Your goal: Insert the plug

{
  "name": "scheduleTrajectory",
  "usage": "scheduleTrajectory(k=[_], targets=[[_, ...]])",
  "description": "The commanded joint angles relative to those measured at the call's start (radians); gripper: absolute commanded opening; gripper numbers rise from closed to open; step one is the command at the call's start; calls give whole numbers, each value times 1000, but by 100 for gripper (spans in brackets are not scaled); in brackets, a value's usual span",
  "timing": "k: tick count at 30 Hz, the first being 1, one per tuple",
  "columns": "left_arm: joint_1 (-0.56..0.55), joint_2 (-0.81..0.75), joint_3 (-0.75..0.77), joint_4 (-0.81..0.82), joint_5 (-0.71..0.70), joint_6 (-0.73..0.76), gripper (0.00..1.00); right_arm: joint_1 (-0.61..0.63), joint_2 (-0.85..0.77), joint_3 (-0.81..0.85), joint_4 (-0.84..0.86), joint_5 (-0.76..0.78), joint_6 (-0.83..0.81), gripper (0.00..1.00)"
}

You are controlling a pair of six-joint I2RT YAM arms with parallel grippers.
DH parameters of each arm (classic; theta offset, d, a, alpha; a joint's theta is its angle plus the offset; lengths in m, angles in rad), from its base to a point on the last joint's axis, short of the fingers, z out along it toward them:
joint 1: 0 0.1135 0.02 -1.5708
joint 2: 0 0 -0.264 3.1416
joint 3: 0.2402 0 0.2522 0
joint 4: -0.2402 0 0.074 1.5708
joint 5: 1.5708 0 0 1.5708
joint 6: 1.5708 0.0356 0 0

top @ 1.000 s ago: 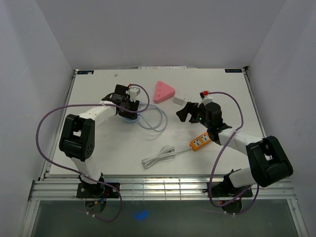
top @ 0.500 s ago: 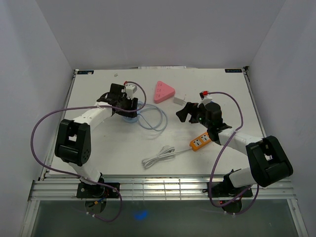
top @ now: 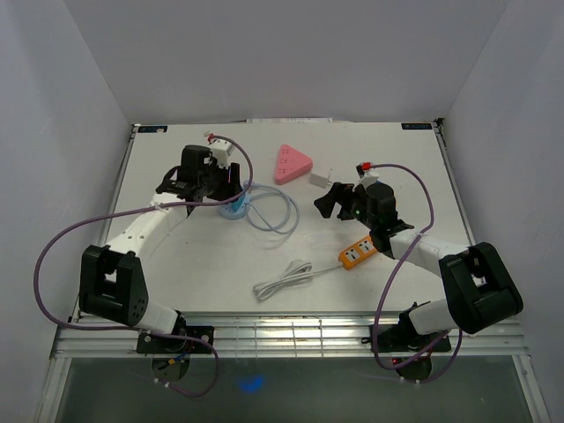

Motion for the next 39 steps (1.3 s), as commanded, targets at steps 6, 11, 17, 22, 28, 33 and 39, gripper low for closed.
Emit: scheduleTrajectory(k=[6,11,17,22,28,33,39], targets=[[-78,-58,95,-35,125,-120,63,-3,24,11,60,-10,0,96],[-190,-29,132,-34,112,-195,63,-3,-4,7,31,67,14,97],[-357,84,89,104,94,-321,63,-19,-51,25,-95,254,66,97],[-376,213,72,256,137,-380,62,-48,-168,-61,-92,403,127,97],[-376,357,141,282,186,-400,60,-63,-183,-70,-93,411,142,97],[-376,468,171,317,201,-418,58,-71,-177,-62,-93,374,130,97],[-302,468,127,342,215,-447,56,-79,-167,-52,-93,342,123,97]])
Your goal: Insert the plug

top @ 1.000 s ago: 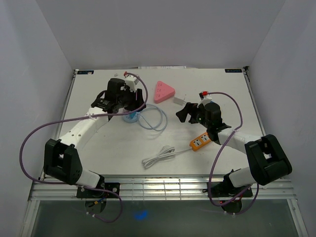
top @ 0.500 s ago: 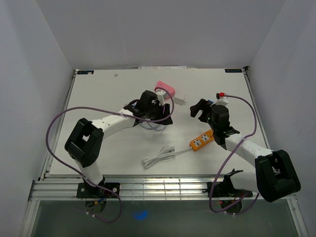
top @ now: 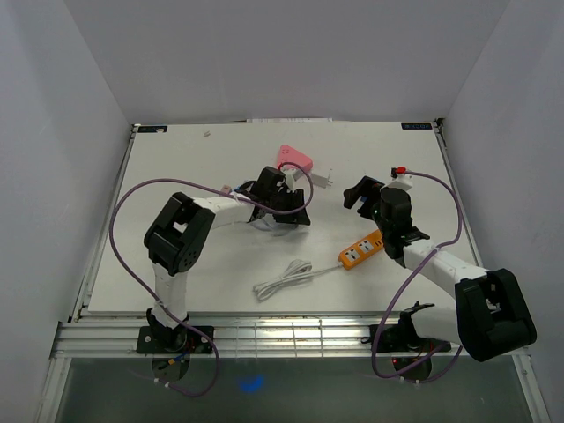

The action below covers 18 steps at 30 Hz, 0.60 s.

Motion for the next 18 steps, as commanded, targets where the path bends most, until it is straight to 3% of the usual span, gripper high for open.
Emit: scheduleTrajectory(k=[1,11,12,18], targets=[[77,-57,-52,61,45,-39,56,-6,5,15,18,-18,-6,97],[296,-226,-270,55,17,10,53,-11,29,24,22,-53,-8,97],[377,-275,-319,60,28,18,53,-13,32,24,27,-64,-9,97],[426,-376,-342,23,-29,41,53,-11,40,22,41,-89,-12,97]])
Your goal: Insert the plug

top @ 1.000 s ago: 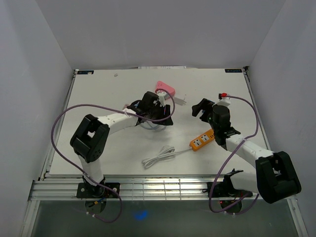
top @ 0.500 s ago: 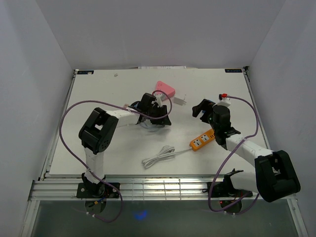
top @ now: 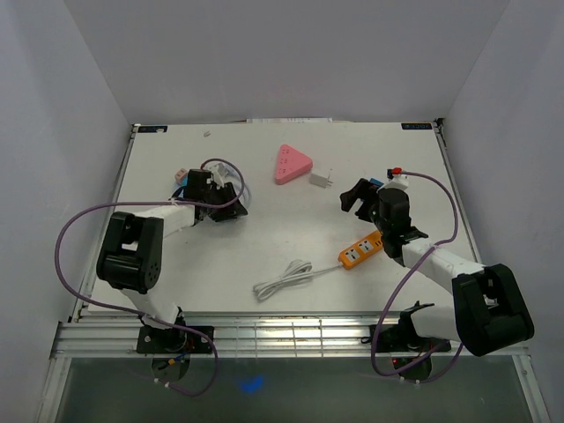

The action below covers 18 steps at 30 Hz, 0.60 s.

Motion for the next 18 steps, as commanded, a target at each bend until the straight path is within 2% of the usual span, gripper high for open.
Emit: scheduleTrajectory(k=[1,4,6,7,9,18], targets=[[3,-111,8,-17,-40,31,54,-6,11,24,48,-30,-13,97],[3,-151,34,-19,-11,23,58,-6,21,24,57,-51,-16,96],[3,-162,61,-20,65,26,61,-4,26,24,62,-62,-18,96],[3,-159,97,-19,107,35,66,-6,28,26,62,-68,-18,96],[3,-142,146,-42,173,51,69,-6,31,24,65,-75,-18,96],[1,76,417,7,265,28,75,-6,35,26,76,-94,-30,95]])
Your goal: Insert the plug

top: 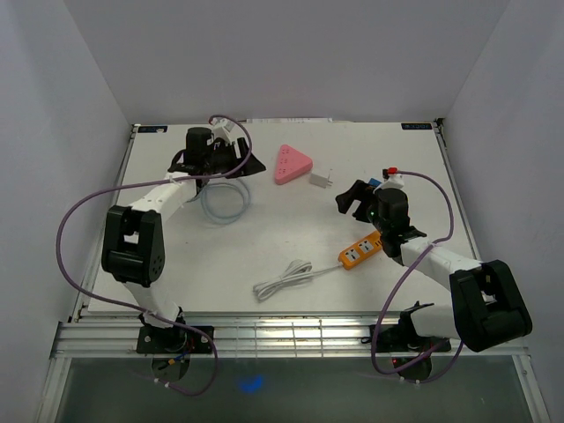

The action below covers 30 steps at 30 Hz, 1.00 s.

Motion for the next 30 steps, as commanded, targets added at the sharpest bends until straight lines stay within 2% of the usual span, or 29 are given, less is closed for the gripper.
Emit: scheduleTrajectory(k=[1,4,8,9,14,16,18,19,20,23,27,30], targets=[[-2,86,107,29,79,-12,76,-4,10,27,51,-12,-28,95],[-2,133,176,32,87,-19,77,-6,29,42,54,-21,-57,95],[-1,121,192,18,81,-9,80,-6,90,74,83,-64,-82,95],[-2,106,185,18,75,-7,81,-6,107,116,80,-116,-86,95],[2,95,147,47,41,-21,87,-6,240,277,16,-187,-118,95],[5,109,115,148,44,-86,88,-4,286,389,-15,-198,-131,95],[5,126,101,228,50,-140,86,-6,378,487,-93,-211,-154,95],[5,155,102,245,53,-163,78,-7,414,580,-117,-219,-157,95],[5,172,118,266,56,-197,76,-7,478,620,-133,-231,-164,95],[5,228,164,283,45,-220,74,-15,568,728,-148,-294,-164,96],[5,298,223,294,36,-213,81,-21,652,820,-142,-343,-161,96],[5,340,248,323,38,-206,94,-26,704,881,-135,-369,-154,96]])
